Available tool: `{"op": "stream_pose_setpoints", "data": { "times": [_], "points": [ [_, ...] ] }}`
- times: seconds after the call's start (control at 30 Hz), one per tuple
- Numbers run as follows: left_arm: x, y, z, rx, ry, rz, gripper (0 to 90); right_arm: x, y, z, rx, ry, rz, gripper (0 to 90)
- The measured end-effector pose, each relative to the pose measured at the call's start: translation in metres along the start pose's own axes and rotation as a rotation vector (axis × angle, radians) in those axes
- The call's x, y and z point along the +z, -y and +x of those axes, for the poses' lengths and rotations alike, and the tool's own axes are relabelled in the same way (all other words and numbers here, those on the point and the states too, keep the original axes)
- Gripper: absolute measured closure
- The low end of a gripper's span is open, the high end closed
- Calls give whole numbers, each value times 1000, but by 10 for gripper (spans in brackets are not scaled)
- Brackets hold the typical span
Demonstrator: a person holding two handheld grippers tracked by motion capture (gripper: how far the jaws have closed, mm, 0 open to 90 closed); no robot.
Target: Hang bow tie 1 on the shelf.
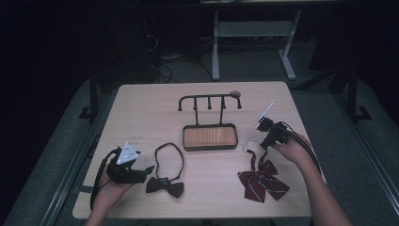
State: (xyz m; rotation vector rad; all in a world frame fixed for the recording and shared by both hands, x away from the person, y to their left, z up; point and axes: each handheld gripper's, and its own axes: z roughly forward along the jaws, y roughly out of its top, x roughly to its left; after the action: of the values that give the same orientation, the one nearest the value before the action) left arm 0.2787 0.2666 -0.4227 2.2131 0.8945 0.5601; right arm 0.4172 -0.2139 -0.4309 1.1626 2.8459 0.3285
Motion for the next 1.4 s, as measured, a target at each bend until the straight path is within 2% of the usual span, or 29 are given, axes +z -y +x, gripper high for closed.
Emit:
{"op": "stream_pose_setpoints", "data": {
  "times": [0.23,0.27,0.37,0.6,0.7,1.1,1.4],
  "points": [
    [0,0,0,-4,1,-1,251,-10,4,2,-22,-58,-35,862],
    [1,0,-1,-6,1,-2,252,-15,4,3,-35,-79,-41,862],
    [0,0,-1,-4,0,-1,251,-24,4,5,-53,-93,-60,862],
    [0,0,-1,-4,1,-1,252,-45,0,13,-99,-113,-97,866],
    [1,0,-2,-2,2,-2,251,-50,-1,17,-122,-123,-89,866],
    [1,0,-2,-3,2,-1,251,-74,-6,27,-177,-164,-132,866],
    [1,0,-2,-4,3,0,251,-89,-8,32,-200,-179,-152,866]
  ]
}}
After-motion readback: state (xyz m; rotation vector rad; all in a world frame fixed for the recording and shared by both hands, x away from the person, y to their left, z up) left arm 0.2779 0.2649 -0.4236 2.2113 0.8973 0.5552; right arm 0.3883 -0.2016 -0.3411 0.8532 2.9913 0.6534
